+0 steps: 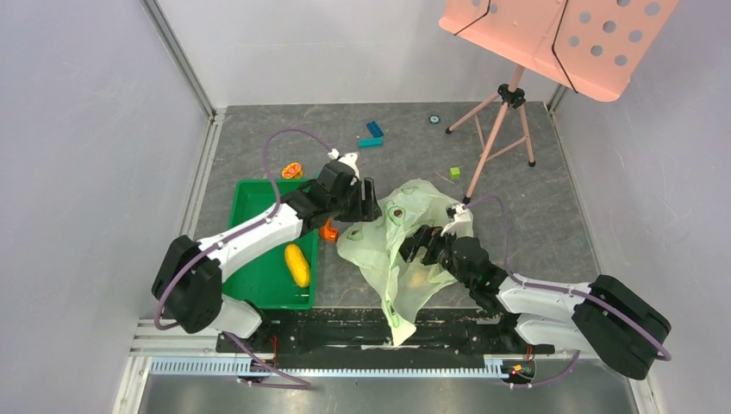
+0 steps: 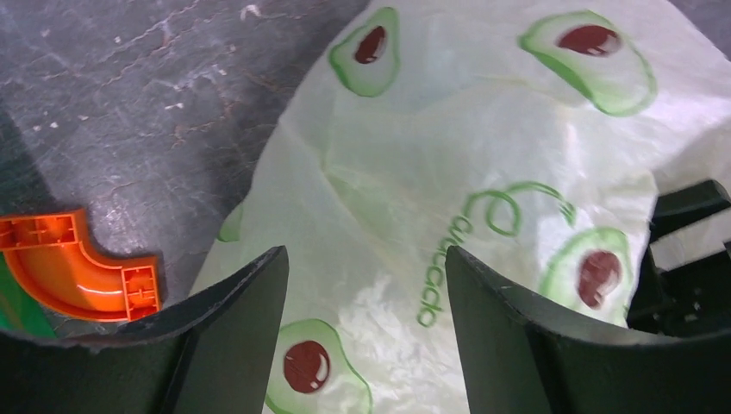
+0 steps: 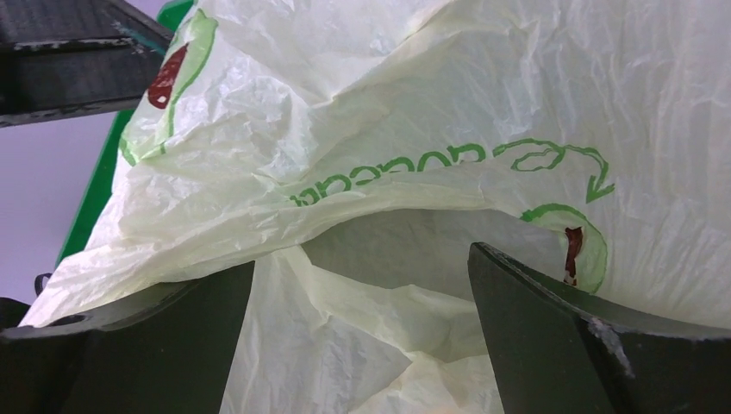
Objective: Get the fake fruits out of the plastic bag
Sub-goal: Take out the fake fruit from the plastic bag.
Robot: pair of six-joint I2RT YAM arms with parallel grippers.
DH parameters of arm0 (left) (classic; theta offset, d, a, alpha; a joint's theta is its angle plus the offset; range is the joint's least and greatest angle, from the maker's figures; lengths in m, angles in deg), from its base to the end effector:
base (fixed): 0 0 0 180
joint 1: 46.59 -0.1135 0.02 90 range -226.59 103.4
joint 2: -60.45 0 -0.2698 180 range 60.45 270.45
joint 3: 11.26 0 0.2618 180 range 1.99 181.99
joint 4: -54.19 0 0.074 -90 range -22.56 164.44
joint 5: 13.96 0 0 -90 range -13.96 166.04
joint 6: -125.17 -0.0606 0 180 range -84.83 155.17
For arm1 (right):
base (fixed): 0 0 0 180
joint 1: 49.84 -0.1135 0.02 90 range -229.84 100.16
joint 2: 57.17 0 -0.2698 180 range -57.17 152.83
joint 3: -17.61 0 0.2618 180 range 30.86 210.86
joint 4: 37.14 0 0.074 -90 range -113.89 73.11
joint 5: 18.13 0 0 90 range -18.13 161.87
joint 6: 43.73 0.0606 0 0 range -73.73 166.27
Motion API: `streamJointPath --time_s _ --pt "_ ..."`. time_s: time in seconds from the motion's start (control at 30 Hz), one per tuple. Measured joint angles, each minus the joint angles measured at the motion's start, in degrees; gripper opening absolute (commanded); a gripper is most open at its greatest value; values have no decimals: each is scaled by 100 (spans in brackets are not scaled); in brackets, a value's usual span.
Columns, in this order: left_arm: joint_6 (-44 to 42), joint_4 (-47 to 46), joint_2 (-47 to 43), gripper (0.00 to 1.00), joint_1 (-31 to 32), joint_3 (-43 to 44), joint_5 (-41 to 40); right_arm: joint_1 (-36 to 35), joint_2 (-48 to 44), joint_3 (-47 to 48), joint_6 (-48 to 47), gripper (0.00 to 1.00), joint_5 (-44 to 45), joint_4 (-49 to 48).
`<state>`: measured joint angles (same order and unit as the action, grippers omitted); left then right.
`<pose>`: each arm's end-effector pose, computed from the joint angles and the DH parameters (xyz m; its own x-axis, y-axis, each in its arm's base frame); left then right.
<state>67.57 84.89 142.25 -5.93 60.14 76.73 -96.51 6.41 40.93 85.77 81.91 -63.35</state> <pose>0.2578 -0.2224 0.2448 -0.7738 -0.0416 -0.6320 0.2887 0.8650 -0.4105 0.1651 0.1596 0.1535 -0.5103 0.3718 -0.7755 -0.3572 0.7286 0.5844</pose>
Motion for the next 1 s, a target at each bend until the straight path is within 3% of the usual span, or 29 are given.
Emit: streamJointPath --time_s 0.3,0.7,1.0 --pt "212 -352 483 75 -210 -48 -109 2 492 264 -33 98 24 -70" --pt "214 -455 1784 74 -273 699 -103 103 1128 673 -116 98 59 -96" --pt "212 -531 2155 69 -273 717 92 317 1491 732 -179 98 31 -149"
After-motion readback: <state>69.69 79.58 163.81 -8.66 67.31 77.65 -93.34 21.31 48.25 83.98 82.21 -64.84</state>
